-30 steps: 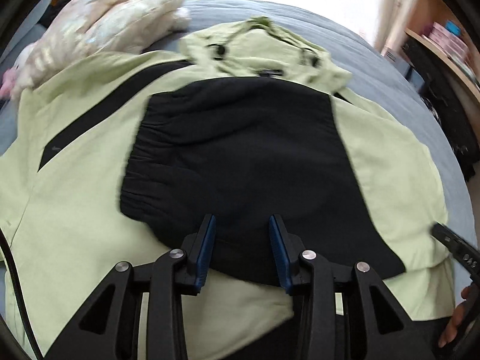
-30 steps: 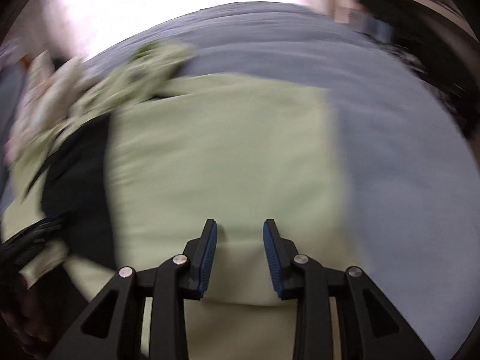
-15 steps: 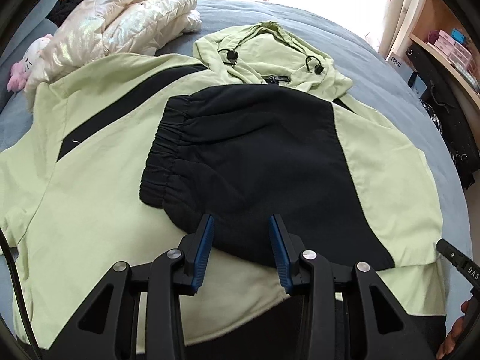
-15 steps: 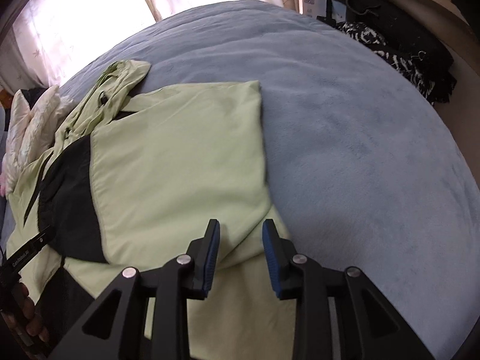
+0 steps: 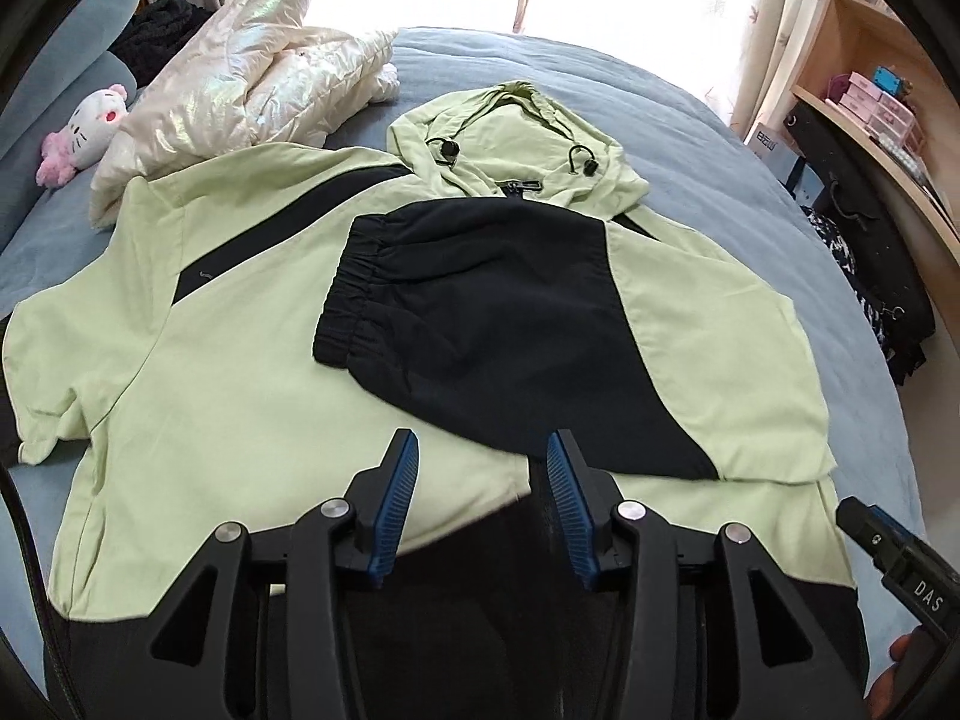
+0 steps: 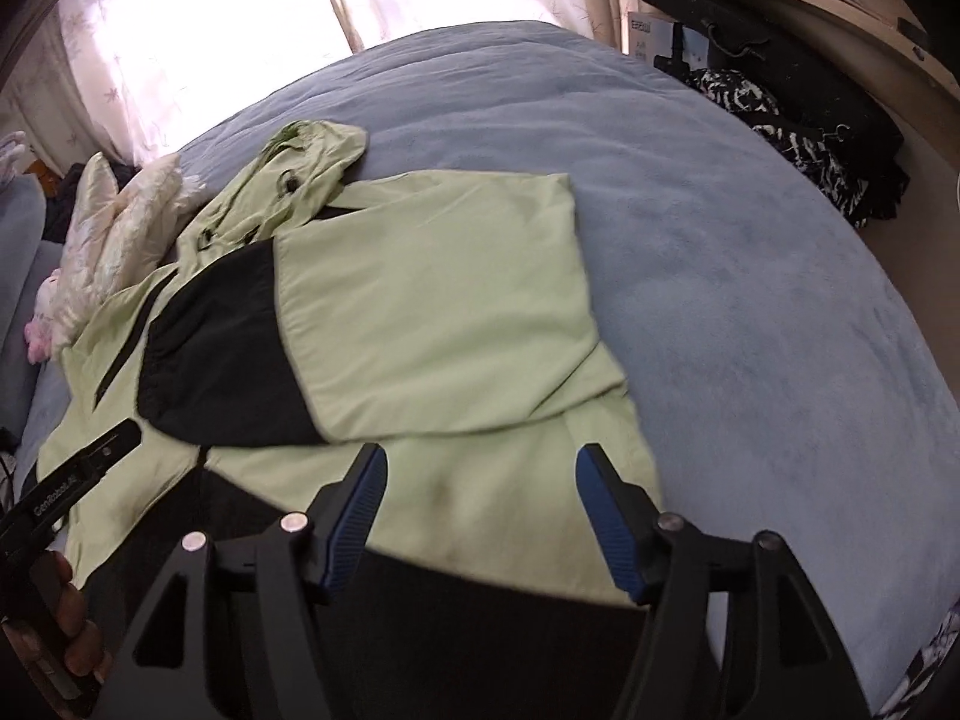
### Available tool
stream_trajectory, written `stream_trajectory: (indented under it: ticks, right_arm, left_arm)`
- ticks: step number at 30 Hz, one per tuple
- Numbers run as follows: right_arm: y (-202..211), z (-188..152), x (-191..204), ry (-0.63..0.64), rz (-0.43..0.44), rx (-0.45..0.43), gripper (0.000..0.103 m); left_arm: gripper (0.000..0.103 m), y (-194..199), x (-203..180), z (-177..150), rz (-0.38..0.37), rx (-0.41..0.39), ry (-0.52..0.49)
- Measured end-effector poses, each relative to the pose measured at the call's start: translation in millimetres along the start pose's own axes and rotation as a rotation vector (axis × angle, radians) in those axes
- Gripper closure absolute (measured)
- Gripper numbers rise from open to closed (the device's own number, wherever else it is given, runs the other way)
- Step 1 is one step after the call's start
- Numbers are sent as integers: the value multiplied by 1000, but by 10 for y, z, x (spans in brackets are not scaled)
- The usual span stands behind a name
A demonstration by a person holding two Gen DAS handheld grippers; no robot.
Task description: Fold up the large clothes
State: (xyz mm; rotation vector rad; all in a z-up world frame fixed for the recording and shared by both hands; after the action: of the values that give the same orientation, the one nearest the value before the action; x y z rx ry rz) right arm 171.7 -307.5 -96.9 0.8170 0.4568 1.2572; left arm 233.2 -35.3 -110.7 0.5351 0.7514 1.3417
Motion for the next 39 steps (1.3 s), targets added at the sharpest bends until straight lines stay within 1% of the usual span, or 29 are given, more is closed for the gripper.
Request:
stream_trajectory:
  ticks: [2, 5, 10, 15, 17, 20, 21, 23, 27, 31, 33, 36, 39]
  right_arm:
    - [60, -58, 33, -21, 27, 5, 37]
    - [159, -146, 101, -12, -4, -5, 37]
    - [268, -285, 110, -6, -19, -14, 37]
    - [417, -438, 66, -22, 0, -11, 38]
    - [508, -506, 46, -46, 26, -7, 38]
    - [643, -589, 66, -54, 43, -11, 37]
    - [713, -628, 89, -47, 47, -16, 37]
    - [814, -686, 132, -40, 51, -22, 37]
    - [991, -786, 314, -11, 77, -34, 37]
    - [1142, -834, 558, 34, 98, -57, 37]
    - [1221, -843, 717, 55, 115, -75, 37]
    - [1336, -849, 968, 89, 140, -117, 37]
    - [1395, -865, 1252, 131, 167, -141, 37]
  left_arm:
    - [60, 77, 6, -41, 1, 2, 3]
    - [60, 197, 24, -120, 0, 5, 3]
    - [60, 369, 55, -303, 25, 21, -24]
    - [59, 592, 107, -478, 34, 23, -49]
    - [59, 722, 140, -539, 32, 14, -56]
    - [59, 939, 196, -617, 39, -7, -68]
    - [58, 1033, 220, -645, 41, -17, -73]
    - [50, 1159, 275, -667, 38, -32, -80]
    - [49, 1470, 446, -681, 30, -76, -79]
    - [41, 1694, 672, -659, 36, -110, -63]
    - [40, 1785, 806, -651, 54, -126, -68]
    - [38, 1846, 986, -642, 66, -132, -61]
    - [38, 1852, 1255, -640, 49, -117, -5]
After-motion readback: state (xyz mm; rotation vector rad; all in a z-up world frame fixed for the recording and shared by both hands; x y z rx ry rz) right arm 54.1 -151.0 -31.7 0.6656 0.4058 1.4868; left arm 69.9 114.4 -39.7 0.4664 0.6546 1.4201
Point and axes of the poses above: each gripper's, at about its wrist camera, not at the fingertips, and y roughly against the way its jaws point, x to its left, z to its top, the point moved 2 cm from there along -y, roughly the way its jaws point, and after that the axes turned 9 degrees about -x, right-handed, at the moved point
